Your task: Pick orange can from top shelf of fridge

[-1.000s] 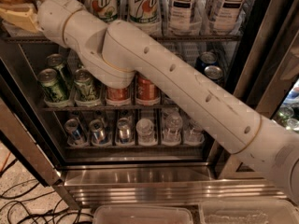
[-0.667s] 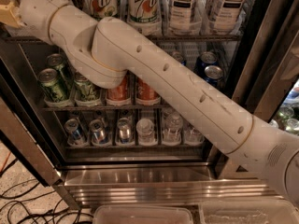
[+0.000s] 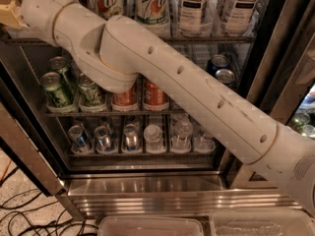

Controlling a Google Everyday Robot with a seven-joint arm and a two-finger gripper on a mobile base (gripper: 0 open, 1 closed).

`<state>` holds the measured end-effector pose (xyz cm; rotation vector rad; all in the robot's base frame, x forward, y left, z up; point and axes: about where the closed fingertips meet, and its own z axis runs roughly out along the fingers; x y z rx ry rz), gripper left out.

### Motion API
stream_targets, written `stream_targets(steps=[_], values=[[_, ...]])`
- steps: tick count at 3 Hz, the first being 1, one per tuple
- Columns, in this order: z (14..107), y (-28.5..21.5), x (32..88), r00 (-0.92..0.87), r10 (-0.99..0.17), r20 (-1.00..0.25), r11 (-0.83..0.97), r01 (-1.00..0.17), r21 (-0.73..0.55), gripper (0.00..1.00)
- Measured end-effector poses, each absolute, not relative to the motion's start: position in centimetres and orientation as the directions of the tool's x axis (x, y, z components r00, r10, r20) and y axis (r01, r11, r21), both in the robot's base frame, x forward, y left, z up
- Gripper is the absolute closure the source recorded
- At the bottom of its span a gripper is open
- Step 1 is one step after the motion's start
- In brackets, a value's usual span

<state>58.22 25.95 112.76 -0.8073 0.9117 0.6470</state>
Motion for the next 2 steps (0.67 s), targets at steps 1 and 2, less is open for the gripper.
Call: stream_targets(steps=[1, 2], values=[[113.1, 24.3, 56.5, 0.505, 0.11, -0.856, 0.565, -0.74, -0.364, 1.0], [114.1, 22.0, 53.4, 0.536, 0.078, -0.84, 0.592, -0.703, -0.394, 1.0]])
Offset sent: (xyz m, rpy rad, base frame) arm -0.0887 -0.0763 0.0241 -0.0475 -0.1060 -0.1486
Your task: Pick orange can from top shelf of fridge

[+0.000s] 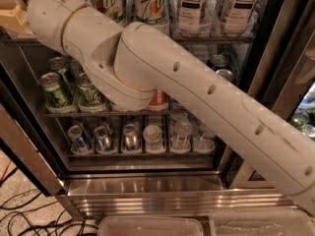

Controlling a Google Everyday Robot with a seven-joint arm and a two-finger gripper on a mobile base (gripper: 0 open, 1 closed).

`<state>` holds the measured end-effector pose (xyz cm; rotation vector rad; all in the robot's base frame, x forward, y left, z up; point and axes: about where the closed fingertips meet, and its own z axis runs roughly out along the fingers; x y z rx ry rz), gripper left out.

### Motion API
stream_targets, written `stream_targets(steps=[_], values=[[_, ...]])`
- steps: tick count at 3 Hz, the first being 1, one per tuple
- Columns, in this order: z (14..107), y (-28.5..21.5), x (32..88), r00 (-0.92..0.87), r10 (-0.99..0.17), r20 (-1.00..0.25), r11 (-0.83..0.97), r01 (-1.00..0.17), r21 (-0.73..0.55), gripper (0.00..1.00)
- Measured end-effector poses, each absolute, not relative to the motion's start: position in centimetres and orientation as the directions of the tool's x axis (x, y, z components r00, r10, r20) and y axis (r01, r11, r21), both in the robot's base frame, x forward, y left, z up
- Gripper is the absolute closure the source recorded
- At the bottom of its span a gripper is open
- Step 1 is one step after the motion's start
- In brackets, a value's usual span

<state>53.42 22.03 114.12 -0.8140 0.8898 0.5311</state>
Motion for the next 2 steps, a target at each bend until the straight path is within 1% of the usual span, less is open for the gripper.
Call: stream_targets(steps=[2], values=[[114.1, 19.4, 49.8, 0.53, 0.042, -0.847, 0.619, -0.68, -0.394, 1.0]])
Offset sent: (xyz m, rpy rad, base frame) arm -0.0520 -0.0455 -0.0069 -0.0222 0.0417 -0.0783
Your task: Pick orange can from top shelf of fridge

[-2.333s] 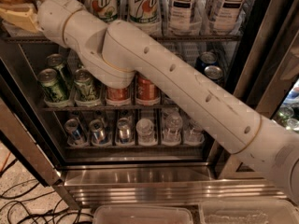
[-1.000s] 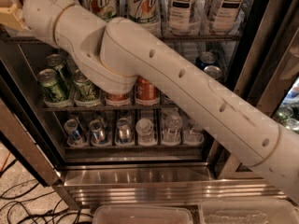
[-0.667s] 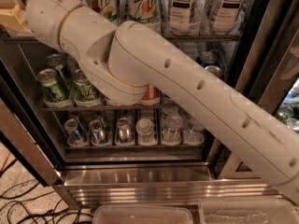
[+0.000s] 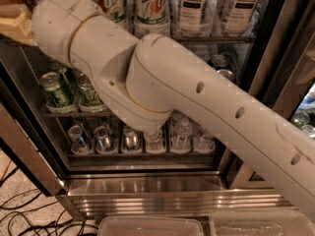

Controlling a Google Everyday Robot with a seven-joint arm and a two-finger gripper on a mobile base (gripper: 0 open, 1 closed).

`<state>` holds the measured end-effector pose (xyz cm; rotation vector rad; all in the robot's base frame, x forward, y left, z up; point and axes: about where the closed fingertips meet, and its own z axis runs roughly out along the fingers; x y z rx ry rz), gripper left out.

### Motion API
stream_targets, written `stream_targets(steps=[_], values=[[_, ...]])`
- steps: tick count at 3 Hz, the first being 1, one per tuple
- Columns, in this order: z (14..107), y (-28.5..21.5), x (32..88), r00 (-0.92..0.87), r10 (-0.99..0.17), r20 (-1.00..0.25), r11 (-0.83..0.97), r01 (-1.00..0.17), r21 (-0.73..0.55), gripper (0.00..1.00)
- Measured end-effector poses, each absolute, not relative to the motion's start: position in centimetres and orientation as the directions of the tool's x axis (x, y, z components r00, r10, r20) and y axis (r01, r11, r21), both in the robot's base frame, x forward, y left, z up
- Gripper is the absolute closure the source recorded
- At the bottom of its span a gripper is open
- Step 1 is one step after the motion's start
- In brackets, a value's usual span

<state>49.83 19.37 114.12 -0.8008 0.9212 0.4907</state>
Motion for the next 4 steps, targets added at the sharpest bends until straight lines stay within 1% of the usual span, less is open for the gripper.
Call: stream_targets(steps=[2, 4], values=[[112.3, 17.1, 48.0, 0.462, -0.002, -0.887, 0.638, -0.683, -0.356, 1.0], [111.1, 14.1, 47.3, 0.396, -0.053, -0.917, 0.646, -0.686, -0.334, 1.0]])
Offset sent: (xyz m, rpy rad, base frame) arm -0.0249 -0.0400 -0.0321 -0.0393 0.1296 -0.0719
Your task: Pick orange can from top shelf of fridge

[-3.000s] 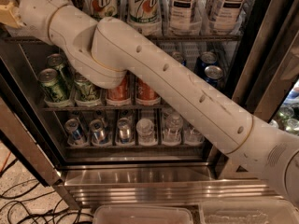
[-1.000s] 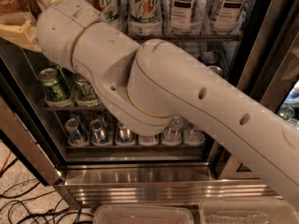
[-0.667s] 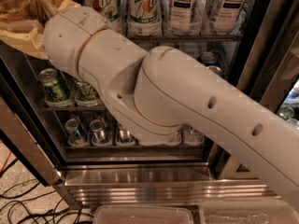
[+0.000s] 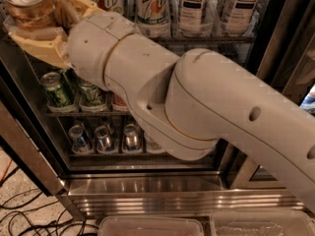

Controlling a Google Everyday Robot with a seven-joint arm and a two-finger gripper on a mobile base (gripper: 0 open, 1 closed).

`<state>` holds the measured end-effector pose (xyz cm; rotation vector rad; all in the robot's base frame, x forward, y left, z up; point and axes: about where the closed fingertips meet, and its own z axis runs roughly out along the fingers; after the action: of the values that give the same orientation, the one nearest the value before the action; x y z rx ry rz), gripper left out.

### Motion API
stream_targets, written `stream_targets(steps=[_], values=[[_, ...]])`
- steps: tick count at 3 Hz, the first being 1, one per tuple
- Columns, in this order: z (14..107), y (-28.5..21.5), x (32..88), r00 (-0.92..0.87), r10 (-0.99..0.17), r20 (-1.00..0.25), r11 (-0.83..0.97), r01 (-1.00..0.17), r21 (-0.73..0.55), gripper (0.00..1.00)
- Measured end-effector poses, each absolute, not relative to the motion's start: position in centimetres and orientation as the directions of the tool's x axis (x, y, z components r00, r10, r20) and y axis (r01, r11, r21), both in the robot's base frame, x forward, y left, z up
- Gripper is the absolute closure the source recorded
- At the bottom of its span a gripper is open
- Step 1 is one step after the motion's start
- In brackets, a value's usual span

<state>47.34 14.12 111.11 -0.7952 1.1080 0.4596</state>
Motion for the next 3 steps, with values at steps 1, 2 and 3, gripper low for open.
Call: stream_targets(steps=[1, 2, 3], values=[[110.4, 13.2, 47.6, 0.356, -0.056, -0.933, 0.64, -0.704, -0.308, 1.0], [109.0, 12.8, 48.5, 0.263, -0.055, -0.963, 0.643, -0.728, -0.236, 1.0], [107.4, 12.0, 49.9, 0.181, -0.049, -0.982, 0.658, -0.734, -0.168, 1.0]])
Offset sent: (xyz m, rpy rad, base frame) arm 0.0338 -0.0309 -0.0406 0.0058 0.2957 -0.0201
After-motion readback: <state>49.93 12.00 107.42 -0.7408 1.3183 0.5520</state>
